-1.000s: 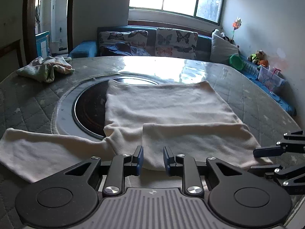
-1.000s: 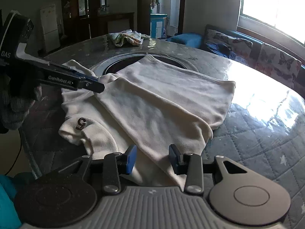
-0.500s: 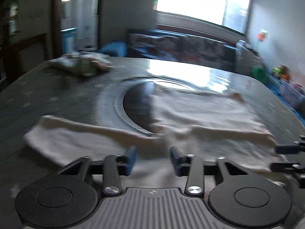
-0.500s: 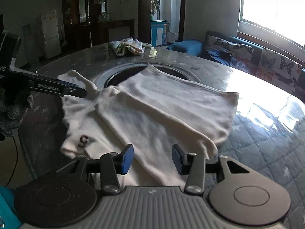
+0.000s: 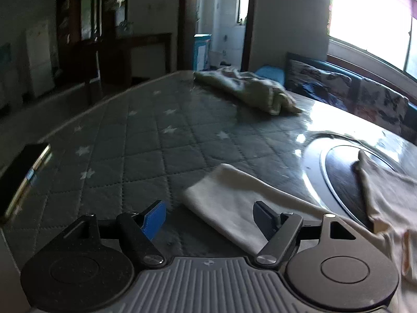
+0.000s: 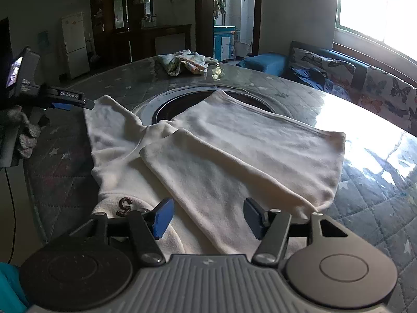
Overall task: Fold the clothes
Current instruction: 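Lift the sweatshirt side with the left gripper and fold it over the body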
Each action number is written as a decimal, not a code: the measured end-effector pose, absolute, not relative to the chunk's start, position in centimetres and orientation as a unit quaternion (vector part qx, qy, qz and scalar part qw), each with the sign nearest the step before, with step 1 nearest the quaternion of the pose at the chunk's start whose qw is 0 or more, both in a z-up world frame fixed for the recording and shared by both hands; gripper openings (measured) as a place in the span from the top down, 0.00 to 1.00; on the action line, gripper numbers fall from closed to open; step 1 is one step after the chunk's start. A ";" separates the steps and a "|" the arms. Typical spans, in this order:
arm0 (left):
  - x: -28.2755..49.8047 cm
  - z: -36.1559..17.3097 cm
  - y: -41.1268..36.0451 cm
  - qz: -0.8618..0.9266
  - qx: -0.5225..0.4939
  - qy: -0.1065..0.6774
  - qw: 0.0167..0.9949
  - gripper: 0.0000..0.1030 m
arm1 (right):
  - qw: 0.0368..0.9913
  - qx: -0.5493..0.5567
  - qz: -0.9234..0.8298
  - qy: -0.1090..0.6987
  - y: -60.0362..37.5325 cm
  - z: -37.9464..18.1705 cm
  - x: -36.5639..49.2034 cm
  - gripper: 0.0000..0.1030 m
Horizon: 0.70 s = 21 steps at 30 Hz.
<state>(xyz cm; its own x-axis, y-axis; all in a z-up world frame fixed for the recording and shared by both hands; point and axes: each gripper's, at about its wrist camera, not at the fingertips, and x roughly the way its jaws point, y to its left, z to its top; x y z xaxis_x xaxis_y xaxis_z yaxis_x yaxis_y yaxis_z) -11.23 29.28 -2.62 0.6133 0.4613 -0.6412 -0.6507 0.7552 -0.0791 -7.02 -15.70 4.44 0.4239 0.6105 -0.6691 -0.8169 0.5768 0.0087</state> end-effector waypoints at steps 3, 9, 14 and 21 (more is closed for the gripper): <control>-11.1 -3.0 30.5 0.309 -0.180 0.310 0.881 0.28 | 0.829 -0.162 0.429 0.320 -15.7 4.5 -7.1 0.38; -10.7 -3.3 30.7 0.303 -0.176 0.308 0.885 0.52 | 0.830 -0.159 0.425 0.324 -15.9 4.3 -7.2 0.35; -10.8 -3.3 30.9 0.298 -0.193 0.298 0.886 0.89 | 0.831 -0.157 0.423 0.325 -16.1 4.2 -7.4 0.35; -11.4 -0.9 29.0 0.248 -0.214 0.257 0.909 0.94 | 0.835 -0.151 0.420 0.320 -16.6 4.5 -7.6 0.35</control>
